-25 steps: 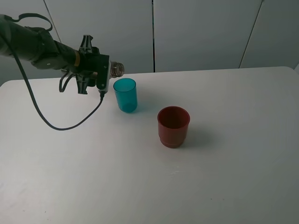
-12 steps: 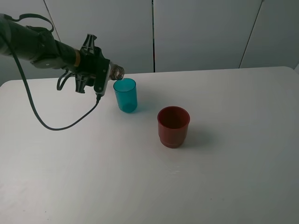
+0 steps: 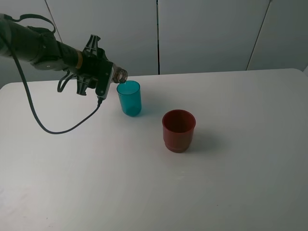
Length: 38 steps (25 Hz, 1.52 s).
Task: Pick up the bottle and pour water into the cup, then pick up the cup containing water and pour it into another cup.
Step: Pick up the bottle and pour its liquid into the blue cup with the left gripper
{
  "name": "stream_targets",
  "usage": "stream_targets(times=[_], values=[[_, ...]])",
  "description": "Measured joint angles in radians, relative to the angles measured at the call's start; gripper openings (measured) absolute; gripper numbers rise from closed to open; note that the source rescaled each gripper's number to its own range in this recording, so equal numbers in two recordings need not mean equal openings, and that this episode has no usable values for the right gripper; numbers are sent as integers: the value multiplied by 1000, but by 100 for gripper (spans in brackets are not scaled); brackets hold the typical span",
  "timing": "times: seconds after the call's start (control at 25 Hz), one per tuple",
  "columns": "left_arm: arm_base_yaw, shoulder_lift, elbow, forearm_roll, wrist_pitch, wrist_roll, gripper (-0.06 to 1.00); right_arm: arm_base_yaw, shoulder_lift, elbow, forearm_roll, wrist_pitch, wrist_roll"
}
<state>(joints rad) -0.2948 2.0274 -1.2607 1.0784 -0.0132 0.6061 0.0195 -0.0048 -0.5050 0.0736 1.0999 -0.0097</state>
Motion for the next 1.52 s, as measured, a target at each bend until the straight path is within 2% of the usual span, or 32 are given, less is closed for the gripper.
stream_targets(times=[0.88,1.24,1.52], values=[[-4,0,-52,24,6,73,1,0,0,0,0,0,0],[-4,0,-56,75,27,79,1,0,0,0,0,0,0],[-4,0,-56,125,27,131,1,0,0,0,0,0,0]])
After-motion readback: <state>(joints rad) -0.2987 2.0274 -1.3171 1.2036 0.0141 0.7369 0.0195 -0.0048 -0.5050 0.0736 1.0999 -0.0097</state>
